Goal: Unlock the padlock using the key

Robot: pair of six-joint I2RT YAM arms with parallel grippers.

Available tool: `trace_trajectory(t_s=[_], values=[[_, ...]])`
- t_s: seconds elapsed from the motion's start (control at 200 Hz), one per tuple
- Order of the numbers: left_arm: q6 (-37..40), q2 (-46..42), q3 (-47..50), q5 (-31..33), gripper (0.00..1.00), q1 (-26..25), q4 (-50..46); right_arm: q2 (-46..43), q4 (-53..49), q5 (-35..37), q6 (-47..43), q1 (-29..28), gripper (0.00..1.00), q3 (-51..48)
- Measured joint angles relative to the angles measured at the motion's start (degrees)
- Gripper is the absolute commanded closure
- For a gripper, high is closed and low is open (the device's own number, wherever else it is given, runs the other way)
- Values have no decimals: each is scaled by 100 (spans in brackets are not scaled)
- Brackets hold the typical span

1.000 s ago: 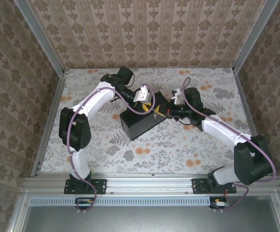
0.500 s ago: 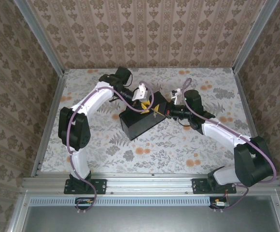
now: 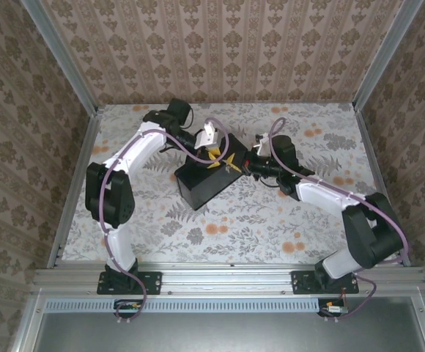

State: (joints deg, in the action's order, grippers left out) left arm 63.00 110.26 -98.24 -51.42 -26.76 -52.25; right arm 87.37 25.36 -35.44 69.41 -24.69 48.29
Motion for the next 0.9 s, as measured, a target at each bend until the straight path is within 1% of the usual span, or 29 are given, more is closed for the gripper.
trace_trajectory(t_s=[0.08,0.14,0.21,0.245,0.315,0.38,0.45,0.52,0.58,0.65,0.72,0.78,0.9], values=[[-35,-28,0,105,83,20,44,109,275,-15,501,2,100,0],[-48,-39,2,142,83,20,46,109,291,-13,710,2,100,0],[-50,-39,4,142,83,20,46,96,280,-4,750,2,100,0],[-50,-42,11,131,83,20,57,48,214,26,629,0,100,-2],[-48,-42,46,9,83,11,76,-192,-286,223,-33,-74,100,33],[-46,-44,92,-195,84,-24,20,-511,-927,514,-868,-205,100,116],[-46,-50,111,-345,84,-59,-94,-719,-1414,625,-1609,-282,100,203],[-48,-48,120,-393,84,-79,-160,-780,-1622,645,-2105,-306,100,225],[-50,-48,125,-391,84,-87,-160,-782,-1635,643,-2284,-306,100,225],[-90,-50,133,-393,84,-87,-149,-782,-1617,643,-2256,-306,100,225],[-157,-50,151,-400,84,-87,-114,-730,-1519,643,-1930,-306,100,225],[-227,-74,190,-339,84,-66,-9,-595,-1349,640,-1453,-306,100,223],[-348,-201,321,-96,85,92,256,-72,-409,579,-181,-302,100,219]])
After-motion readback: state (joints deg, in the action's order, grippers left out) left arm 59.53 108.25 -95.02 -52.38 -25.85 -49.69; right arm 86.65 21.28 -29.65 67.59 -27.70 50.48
